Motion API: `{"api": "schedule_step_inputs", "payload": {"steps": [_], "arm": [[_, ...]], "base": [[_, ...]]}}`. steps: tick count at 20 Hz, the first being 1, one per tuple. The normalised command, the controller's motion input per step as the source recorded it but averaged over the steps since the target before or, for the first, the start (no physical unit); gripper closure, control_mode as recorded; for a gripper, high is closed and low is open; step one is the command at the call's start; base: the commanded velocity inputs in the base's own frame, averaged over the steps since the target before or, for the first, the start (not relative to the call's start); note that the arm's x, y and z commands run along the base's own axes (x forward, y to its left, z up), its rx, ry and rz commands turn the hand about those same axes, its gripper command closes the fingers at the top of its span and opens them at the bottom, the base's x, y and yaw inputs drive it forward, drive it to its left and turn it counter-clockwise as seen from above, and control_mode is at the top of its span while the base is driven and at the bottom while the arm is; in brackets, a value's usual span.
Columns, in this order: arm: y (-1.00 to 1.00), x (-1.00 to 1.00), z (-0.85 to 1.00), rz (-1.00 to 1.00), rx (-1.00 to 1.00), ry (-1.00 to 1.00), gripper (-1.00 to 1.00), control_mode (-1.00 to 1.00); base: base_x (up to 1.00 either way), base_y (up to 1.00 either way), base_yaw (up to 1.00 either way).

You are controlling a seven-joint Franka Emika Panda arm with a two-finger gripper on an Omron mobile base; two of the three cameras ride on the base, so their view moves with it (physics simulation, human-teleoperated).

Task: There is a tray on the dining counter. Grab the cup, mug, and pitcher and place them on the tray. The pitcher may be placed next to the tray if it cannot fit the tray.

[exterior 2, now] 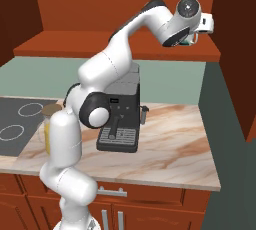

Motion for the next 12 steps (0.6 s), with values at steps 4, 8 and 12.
{"api": "schedule_step_inputs", "payload": {"steps": [4,8,12], "arm": [[-0.03,0.00,0.00,0.00,0.00,0.00,-1.00,-1.00],[-0.05,0.00,0.00,-0.01,0.00,0.00,-1.00,-1.00],[-0.11,0.00,0.00,-0.06,0.00,0.00,-1.00,-1.00]], "base": [[0.00,0.00,0.00],[0.00,0.00,0.00],[0.00,0.00,0.00]]}}
